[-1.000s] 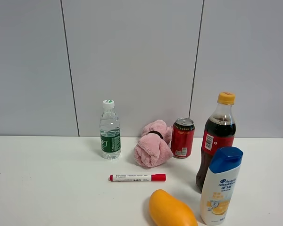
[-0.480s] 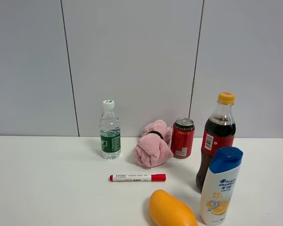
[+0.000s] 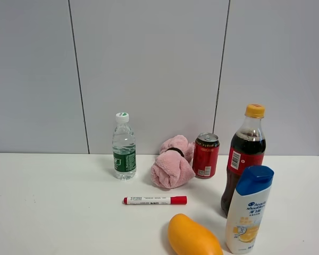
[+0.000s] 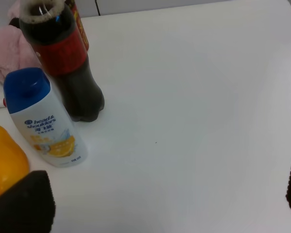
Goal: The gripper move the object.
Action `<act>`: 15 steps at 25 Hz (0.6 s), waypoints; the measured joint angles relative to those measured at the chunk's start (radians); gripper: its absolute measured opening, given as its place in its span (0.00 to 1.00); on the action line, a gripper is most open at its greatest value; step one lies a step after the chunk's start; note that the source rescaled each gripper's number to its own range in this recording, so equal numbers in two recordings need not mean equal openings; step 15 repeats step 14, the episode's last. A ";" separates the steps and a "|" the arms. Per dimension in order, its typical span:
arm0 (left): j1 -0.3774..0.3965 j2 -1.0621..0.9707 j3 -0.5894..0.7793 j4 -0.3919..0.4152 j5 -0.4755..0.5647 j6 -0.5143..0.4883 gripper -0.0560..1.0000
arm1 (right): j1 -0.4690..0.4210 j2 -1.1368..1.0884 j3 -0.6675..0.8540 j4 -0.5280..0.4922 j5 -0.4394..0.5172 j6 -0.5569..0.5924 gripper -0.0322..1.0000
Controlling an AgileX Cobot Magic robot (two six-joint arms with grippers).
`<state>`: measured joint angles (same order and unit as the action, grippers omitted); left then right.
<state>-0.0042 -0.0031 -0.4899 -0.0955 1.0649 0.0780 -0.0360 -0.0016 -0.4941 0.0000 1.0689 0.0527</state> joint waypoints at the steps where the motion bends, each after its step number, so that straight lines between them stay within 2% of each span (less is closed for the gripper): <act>1: 0.000 0.000 0.000 0.011 0.000 -0.010 0.95 | 0.000 0.000 0.000 0.000 0.000 0.000 1.00; 6: 0.000 0.000 0.000 0.069 0.000 -0.078 0.95 | 0.000 0.000 0.000 0.000 0.000 0.000 1.00; 15: 0.000 0.000 0.000 0.074 0.000 -0.083 0.95 | 0.000 0.000 0.000 0.000 0.000 0.000 1.00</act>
